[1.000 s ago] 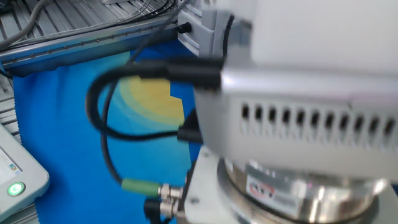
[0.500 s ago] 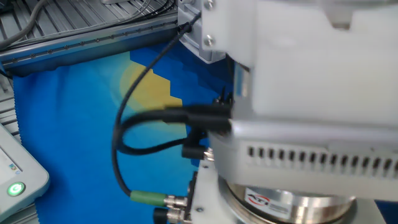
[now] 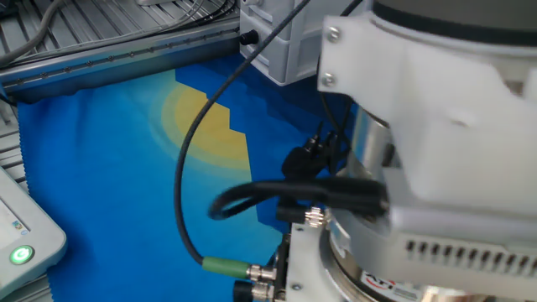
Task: Slide the outer casing onto the gift box
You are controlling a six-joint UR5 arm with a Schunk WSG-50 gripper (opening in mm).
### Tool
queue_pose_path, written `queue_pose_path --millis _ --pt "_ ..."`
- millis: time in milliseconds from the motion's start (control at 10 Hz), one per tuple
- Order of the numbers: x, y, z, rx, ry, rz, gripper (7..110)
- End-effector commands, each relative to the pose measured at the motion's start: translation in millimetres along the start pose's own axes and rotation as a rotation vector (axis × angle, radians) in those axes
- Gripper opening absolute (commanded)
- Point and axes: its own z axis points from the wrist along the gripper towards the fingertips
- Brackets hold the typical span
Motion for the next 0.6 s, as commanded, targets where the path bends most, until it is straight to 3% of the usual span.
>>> queue_pose_path --millis 0,200,300,500 --pt "2.9 2.0 1.6 0.015 0.005 -0.015 7" --pt "4.9 0.7 -1.4 0.026 0.023 0.054 7" --pt "17.8 -1.1 -2.1 0.036 0.074 0.09 7" --pt "25.3 18.1 -2.9 -0.039 0.108 0.101 7"
